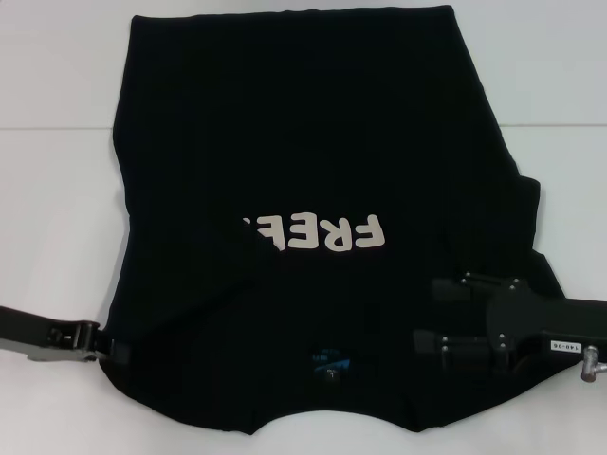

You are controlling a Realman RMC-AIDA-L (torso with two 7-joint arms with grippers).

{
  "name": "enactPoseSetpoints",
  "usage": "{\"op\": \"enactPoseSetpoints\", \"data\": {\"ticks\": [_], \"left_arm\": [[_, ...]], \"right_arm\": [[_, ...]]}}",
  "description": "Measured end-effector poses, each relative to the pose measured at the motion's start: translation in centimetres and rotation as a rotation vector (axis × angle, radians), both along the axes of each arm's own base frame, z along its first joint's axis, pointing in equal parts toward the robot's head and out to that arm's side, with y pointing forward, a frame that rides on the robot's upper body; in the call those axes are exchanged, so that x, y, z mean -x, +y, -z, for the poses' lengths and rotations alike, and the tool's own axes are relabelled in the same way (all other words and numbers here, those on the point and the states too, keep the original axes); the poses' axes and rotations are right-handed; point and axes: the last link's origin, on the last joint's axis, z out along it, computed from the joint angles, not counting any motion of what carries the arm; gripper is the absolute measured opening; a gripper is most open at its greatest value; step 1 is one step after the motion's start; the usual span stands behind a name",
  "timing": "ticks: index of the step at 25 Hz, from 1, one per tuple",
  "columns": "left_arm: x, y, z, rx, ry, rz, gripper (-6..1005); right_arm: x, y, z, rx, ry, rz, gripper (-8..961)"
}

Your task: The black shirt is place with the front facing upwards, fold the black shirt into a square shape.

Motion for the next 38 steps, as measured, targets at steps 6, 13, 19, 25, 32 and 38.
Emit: {"op": "enactPoseSetpoints", "data": {"ticks": [6, 13, 19, 25, 32, 38], "left_arm": [[-0.3, 0.1, -0.2, -0.001, -0.016, 0.006, 56], [-0.5, 0.1, -0.3, 0.008, -0.024, 0.01, 45], [-0.5, 0.1, -0.6, 0.01, -0.024, 0.016, 45], [-0.6, 0.1, -0.6, 0.01, -0.024, 0.019, 45], [-0.6, 0.1, -0.5, 0.013, -0.027, 0.021, 45], [-0.7, 0.0, -0.3, 0.018, -0.033, 0.02, 46]], "right_arm": [[-0.7, 2.1, -2.2, 0.048, -0.002, 0.262, 884], [-1.9, 5.9, -8.4, 0.145, -0.127, 0.717, 885], [-2.4, 6.8, -10.5, 0.187, -0.305, 0.975, 885], [-3.1, 6.2, -9.1, 0.207, -0.398, 0.992, 886], [-2.9, 6.0, -7.7, 0.224, -0.435, 0.97, 886], [-3.0, 5.8, -7.2, 0.233, -0.445, 0.969, 887]]}}
